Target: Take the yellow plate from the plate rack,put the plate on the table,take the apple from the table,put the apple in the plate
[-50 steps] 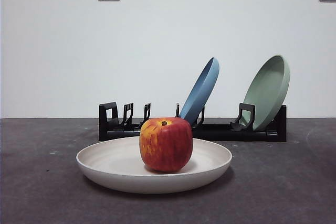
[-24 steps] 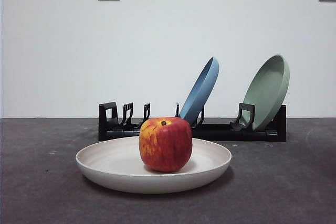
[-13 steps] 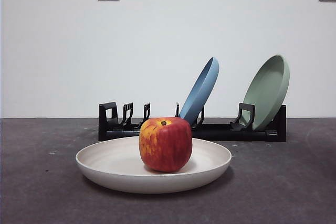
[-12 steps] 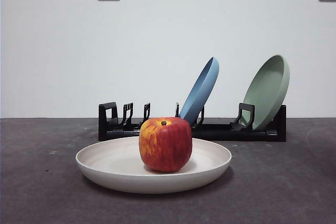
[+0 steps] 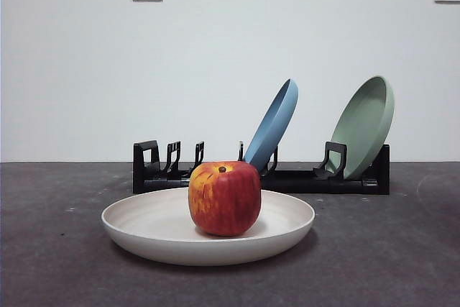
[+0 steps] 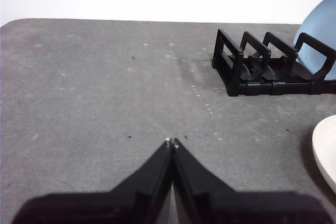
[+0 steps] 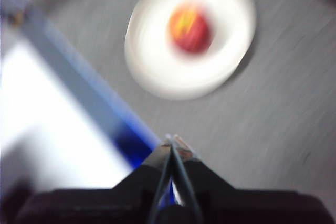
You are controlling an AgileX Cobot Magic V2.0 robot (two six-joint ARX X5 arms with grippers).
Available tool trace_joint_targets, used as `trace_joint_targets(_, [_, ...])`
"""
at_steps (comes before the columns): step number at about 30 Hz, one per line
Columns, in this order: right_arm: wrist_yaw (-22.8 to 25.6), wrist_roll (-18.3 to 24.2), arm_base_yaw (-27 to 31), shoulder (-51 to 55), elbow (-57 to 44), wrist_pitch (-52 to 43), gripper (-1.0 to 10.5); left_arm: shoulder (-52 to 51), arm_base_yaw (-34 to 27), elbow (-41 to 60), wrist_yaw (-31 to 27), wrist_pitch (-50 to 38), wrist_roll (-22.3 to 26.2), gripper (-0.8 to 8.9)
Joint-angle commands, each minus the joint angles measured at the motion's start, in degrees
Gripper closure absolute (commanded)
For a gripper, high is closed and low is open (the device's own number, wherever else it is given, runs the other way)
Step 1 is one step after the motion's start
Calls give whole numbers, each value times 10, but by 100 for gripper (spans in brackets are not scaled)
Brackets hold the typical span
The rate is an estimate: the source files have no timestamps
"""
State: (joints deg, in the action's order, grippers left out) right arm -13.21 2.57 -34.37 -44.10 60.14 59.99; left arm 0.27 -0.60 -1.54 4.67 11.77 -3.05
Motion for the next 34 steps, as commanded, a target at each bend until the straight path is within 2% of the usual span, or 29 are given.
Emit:
trace_joint_targets(1, [-60, 10, 75, 38, -30, -99, 946, -2, -1, 8, -1, -1, -2, 816])
trace_joint_targets(4, [-110, 7, 164, 89, -85, -185, 946, -2, -1, 8, -1, -1, -2, 816])
trace_joint_targets(7, [-107, 5, 227, 145, -163, -255, 946, -2, -1, 8, -1, -1, -2, 816])
trace_joint_targets(12, [-95, 4, 286, 248, -319, -390, 946, -2, -1, 8, -1, -1, -2, 816])
trace_joint_targets(16, [-40, -18, 300, 320, -425, -457, 946, -2, -1, 8, -1, -1, -2, 816])
trace_joint_targets(20, [5, -47, 302, 372, -496, -480, 946, -2, -1, 8, -1, -1, -2, 816])
trace_joint_targets(28, [1, -62, 302, 426, -575, -478, 946, -2, -1, 8, -1, -1, -2, 816])
trace_joint_targets(34, [2, -64, 302, 440, -589, -478, 946, -2, -1, 8, 0, -1, -2, 816])
